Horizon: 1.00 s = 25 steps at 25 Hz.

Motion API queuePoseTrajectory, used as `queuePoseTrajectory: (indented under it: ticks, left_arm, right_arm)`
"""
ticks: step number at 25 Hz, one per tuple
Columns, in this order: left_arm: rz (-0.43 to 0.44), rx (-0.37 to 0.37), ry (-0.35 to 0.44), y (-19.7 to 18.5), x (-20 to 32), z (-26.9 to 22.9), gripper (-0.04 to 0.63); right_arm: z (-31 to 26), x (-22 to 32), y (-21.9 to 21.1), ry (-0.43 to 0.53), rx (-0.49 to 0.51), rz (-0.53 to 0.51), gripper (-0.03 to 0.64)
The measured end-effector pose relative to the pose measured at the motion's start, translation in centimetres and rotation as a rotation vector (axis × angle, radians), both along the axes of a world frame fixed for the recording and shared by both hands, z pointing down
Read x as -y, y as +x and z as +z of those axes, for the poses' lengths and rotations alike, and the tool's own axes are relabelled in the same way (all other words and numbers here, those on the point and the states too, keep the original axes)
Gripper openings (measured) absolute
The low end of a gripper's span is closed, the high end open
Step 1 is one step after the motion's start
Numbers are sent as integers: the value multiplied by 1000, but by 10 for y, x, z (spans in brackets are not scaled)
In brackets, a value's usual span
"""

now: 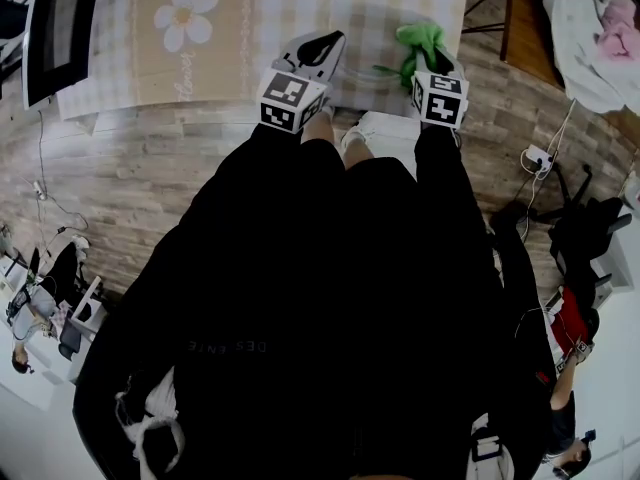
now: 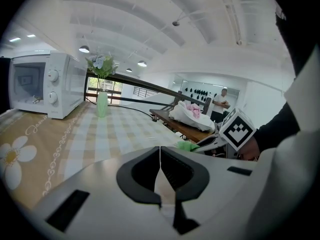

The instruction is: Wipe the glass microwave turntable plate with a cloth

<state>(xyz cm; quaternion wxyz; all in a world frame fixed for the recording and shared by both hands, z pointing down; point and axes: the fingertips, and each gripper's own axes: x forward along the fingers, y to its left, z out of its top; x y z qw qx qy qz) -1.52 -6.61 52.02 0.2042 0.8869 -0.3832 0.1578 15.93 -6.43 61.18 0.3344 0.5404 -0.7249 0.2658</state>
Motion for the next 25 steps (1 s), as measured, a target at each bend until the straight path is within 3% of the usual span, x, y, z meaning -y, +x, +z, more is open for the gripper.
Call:
queuePoseTrajectory:
  ticks: [7,11,25]
  left_arm:
    - [-30,0,11,-1,-9,-4,21]
    - [-58,2,16,-8,-12,-3,21]
    - [-212,7,30,-56,-23,-7,21]
  right_arm:
    - [-3,-6,42,-10,-4,74,89]
    - [-17,-5,36,16,17,49,91]
    - [-63,-15,-114,72,172,-241,91]
